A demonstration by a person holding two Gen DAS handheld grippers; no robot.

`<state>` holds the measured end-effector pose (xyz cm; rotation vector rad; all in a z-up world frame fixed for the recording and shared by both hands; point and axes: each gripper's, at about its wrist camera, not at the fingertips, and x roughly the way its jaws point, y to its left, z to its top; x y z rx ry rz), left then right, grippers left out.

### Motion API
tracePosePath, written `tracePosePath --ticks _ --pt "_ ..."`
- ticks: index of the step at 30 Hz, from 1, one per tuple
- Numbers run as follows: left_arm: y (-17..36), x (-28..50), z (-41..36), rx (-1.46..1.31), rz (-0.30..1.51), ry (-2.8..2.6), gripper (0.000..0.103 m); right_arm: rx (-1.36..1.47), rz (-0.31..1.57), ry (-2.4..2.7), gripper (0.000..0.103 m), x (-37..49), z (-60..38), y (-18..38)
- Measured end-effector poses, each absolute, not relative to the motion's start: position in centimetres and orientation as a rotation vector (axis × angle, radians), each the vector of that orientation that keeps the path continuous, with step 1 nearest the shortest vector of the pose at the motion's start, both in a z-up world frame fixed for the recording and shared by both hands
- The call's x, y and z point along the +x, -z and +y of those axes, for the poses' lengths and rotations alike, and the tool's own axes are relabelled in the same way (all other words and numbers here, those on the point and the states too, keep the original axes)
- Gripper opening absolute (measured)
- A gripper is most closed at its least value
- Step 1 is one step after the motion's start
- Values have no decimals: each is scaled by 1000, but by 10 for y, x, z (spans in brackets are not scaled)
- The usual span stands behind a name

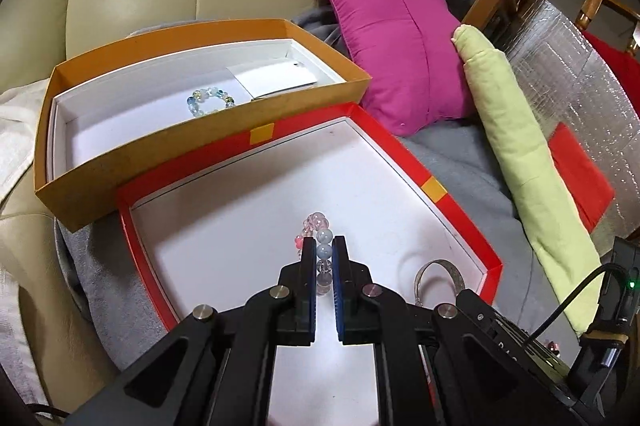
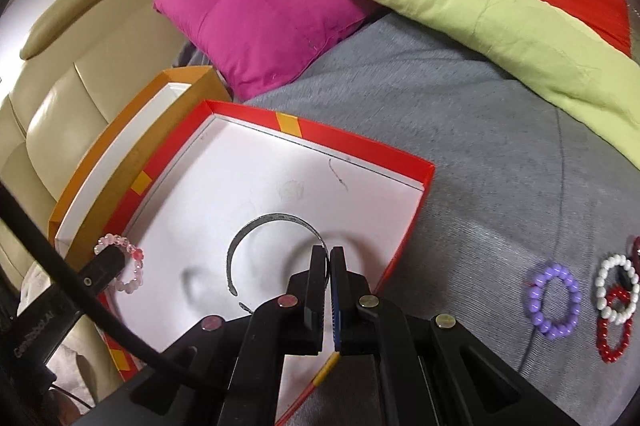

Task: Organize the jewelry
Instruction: 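Open both tools to drop the crystal bracelet and bangle into the box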

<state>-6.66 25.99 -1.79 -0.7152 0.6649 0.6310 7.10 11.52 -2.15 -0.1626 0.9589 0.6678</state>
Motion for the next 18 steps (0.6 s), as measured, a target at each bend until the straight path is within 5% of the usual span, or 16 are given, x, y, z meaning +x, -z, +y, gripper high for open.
tracePosePath --ticks 18 --pt "24 -63 262 -717 699 -666 8 -192 977 -658 3 73 122 28"
